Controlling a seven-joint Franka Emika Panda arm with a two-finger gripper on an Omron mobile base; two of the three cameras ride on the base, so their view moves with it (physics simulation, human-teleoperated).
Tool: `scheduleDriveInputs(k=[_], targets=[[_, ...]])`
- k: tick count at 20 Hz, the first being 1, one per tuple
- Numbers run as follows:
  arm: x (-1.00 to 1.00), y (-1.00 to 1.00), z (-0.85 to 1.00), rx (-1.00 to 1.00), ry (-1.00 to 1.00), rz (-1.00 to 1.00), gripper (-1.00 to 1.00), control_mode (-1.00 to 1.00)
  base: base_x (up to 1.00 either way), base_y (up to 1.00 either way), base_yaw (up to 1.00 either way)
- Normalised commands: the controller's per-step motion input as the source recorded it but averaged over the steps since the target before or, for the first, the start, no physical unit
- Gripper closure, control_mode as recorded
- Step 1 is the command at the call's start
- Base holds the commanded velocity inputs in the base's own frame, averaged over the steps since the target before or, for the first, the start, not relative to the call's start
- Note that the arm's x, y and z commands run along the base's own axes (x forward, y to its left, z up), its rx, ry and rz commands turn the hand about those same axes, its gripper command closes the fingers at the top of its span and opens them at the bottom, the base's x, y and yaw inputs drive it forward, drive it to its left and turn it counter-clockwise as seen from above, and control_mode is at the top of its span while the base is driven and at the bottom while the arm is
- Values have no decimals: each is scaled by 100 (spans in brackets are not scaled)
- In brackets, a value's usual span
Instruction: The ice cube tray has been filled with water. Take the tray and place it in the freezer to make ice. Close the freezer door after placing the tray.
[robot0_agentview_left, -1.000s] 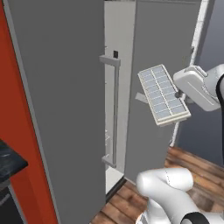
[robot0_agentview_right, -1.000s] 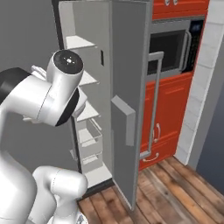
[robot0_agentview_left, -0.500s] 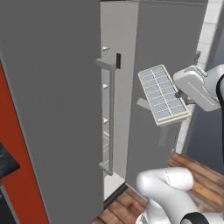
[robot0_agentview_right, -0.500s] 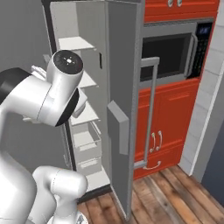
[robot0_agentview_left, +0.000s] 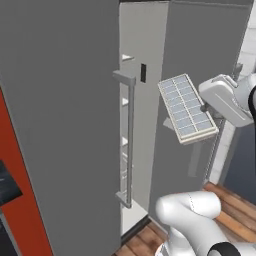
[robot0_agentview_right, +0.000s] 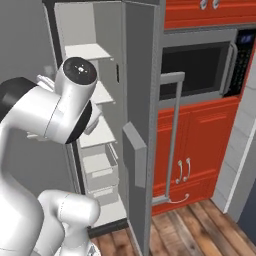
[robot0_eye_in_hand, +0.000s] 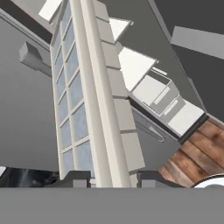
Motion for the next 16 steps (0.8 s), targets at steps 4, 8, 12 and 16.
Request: scheduleDriveInputs(k=[4, 8, 12, 16], targets=[[0, 0, 0, 0, 0, 0, 100, 100, 44, -7, 19], [0, 0, 0, 0, 0, 0, 100, 100, 20, -31, 18], [0, 0, 0, 0, 0, 0, 100, 100, 7, -40, 17], [0, 0, 0, 0, 0, 0, 100, 100, 19, -25, 17]])
